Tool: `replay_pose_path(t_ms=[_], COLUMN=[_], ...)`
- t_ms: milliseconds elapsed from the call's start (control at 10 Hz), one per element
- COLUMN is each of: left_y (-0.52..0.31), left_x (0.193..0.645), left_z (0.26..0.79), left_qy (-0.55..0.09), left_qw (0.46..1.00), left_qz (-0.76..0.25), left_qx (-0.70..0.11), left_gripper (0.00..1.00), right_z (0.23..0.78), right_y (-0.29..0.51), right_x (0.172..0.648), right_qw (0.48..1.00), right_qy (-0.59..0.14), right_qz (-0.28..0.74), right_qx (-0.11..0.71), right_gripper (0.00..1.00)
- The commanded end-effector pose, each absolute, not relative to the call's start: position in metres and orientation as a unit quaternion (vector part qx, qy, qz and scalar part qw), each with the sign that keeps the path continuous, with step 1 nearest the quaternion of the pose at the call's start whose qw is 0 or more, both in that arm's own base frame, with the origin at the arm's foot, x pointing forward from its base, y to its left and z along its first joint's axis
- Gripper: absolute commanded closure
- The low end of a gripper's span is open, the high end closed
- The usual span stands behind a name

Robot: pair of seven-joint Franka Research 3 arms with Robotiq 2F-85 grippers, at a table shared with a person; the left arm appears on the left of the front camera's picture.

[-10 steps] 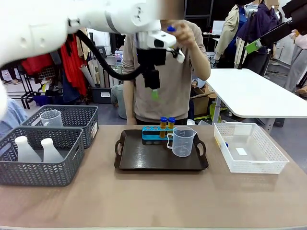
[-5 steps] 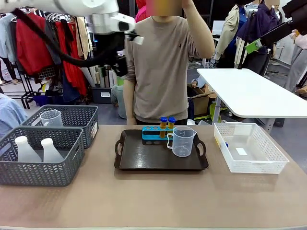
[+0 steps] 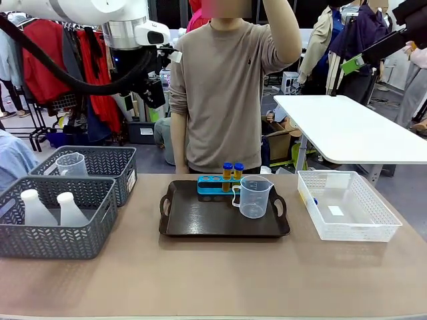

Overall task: Prepare the laboratory tools.
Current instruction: Pick up one Small flask and place it on the Handle tray.

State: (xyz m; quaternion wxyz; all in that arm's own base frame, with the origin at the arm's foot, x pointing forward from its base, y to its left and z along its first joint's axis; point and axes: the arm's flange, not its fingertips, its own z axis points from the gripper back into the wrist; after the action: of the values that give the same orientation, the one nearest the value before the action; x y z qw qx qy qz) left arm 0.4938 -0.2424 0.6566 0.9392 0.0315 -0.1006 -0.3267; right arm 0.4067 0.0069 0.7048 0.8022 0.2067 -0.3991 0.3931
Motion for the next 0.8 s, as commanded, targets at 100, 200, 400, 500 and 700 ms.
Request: replay_pose_path(t_ms=[100, 200, 400, 500, 700], left_y=[-0.242, -0.246, -0.207, -0.19, -0.151], left_x=[0.497, 0.495, 0.48, 0.474, 0.473], left_z=[0.661, 0.657, 0.652, 0.638, 0.618], left_qy=[-0.098, -0.1, -0.101, -0.094, -0.095], left_qw=[0.938, 0.938, 0.962, 0.971, 0.983], left_qz=[-0.329, -0.329, -0.244, -0.212, -0.141], left_qx=[0.035, 0.031, 0.065, 0.063, 0.076], left_gripper=[0.0, 0.0, 0.0, 0.0, 0.0], right_z=[0.705, 0.705, 0.705, 0.705, 0.705], right_y=[0.008, 0.008, 0.008, 0.008, 0.008], right_x=[0.407, 0.407, 0.407, 0.407, 0.407], right_qw=[0.798, 0.798, 0.798, 0.798, 0.798], right_qy=[-0.403, -0.403, -0.403, -0.403, -0.403], right_qz=[0.395, 0.395, 0.395, 0.395, 0.395], right_qx=[0.213, 0.213, 0.213, 0.213, 0.213], right_gripper=[0.0, 0.0, 0.0, 0.0, 0.0])
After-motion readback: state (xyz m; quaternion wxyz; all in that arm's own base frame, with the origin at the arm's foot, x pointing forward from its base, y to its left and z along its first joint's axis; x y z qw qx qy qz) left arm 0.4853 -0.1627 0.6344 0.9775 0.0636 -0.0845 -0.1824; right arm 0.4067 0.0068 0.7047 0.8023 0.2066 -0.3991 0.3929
